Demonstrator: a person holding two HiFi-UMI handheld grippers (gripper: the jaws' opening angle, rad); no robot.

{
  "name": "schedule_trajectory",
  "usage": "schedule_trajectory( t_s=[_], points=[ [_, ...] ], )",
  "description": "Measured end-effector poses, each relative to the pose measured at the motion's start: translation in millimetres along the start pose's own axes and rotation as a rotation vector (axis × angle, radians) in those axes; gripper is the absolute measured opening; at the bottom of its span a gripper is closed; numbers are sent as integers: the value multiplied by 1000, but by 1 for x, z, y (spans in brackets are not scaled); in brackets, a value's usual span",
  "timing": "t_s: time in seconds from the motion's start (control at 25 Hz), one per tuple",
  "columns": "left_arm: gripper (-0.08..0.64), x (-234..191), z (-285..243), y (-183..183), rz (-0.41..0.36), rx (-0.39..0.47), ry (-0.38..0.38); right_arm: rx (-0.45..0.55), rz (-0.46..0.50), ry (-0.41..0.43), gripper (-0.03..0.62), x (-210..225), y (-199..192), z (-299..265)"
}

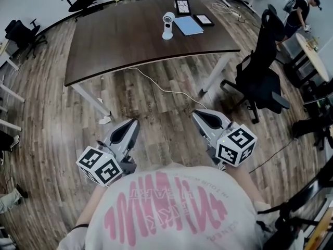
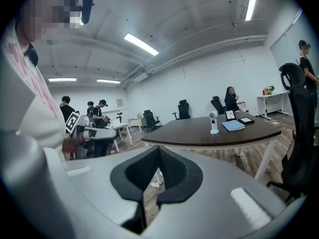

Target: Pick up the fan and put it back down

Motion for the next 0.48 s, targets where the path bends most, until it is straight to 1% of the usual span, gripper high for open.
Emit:
schedule_trajectory(
  t_s=[0.2, 0.28, 0.48],
  points=[
    [20, -18, 1, 3, 5, 17, 18, 3, 21, 18, 6, 3, 7, -18],
    [20, -23, 0, 6, 9, 10, 20, 8, 24, 18, 6, 5, 9, -23],
    [20, -26, 7, 2, -31, -28, 14, 1, -5, 12, 6, 7, 7, -30]
  ],
)
Point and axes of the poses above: the fingertips, and each gripper's own axes: z backward along the fingers, x to its right, y out of its top, the point moved 6 cm from there along z, backward along the fingers, and after that the axes turned 9 degrees about y, right-handed, at the moved point
